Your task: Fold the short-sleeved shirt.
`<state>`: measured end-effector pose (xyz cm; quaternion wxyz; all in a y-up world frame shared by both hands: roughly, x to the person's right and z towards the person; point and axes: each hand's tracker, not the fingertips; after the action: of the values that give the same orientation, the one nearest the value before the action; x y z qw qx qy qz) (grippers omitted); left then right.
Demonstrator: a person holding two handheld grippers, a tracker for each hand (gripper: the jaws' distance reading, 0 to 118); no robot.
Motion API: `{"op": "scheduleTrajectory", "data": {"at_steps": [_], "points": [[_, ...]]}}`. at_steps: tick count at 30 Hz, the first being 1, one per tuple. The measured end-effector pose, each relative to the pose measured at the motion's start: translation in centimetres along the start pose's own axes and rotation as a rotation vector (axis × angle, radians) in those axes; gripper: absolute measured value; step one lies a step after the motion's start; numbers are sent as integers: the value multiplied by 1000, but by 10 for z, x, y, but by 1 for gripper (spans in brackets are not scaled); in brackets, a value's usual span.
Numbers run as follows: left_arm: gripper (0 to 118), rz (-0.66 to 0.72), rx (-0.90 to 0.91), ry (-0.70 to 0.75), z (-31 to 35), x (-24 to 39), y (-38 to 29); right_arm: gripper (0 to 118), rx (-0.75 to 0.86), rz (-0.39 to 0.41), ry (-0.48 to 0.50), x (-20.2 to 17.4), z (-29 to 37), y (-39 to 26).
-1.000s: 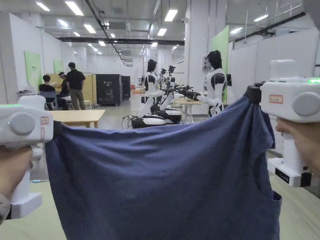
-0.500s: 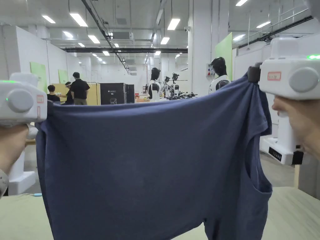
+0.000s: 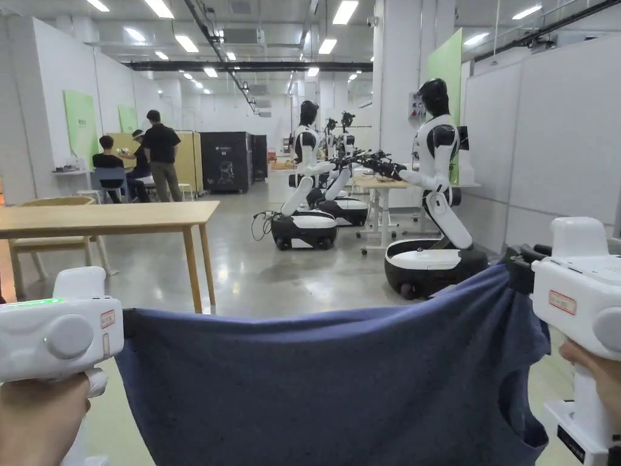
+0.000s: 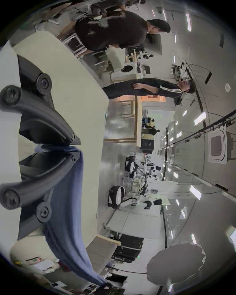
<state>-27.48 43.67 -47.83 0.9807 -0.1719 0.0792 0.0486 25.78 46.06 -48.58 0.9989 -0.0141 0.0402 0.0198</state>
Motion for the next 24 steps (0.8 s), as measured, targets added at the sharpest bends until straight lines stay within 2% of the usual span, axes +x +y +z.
{"op": "scheduleTrajectory", "data": {"at_steps": [3,4,8,11,15,17,19,20,21,22,23,24], "points": [[6,-25,-19,-41,41,-13,-35,8,-72,45,22,-5,54,-25],[6,-37,-36,-61,54,-18,-49,8,-82,36,31,-4,68,-37],[6,-51,-141,-96,102,-41,-129,8,-235,101,58,-12,134,-100],[6,-16,-240,-46,123,-62,-197,8,-404,111,60,-16,169,-164],[6,38,-452,12,122,-89,-282,8,-726,145,34,-17,186,-260],[7,100,-554,24,117,-99,-309,8,-856,96,25,-14,183,-290],[10,85,-547,33,117,-97,-316,8,-903,29,14,-6,179,-303],[24,58,-548,27,118,-94,-314,18,-896,20,20,-4,179,-302],[55,29,-538,24,122,-90,-311,42,-884,28,20,-4,179,-298],[92,-6,-515,33,126,-84,-306,76,-863,28,21,-6,183,-289],[114,-49,-487,43,129,-76,-301,104,-808,35,15,-10,186,-280],[117,-92,-446,37,133,-64,-295,109,-758,39,21,-16,189,-270]]}}
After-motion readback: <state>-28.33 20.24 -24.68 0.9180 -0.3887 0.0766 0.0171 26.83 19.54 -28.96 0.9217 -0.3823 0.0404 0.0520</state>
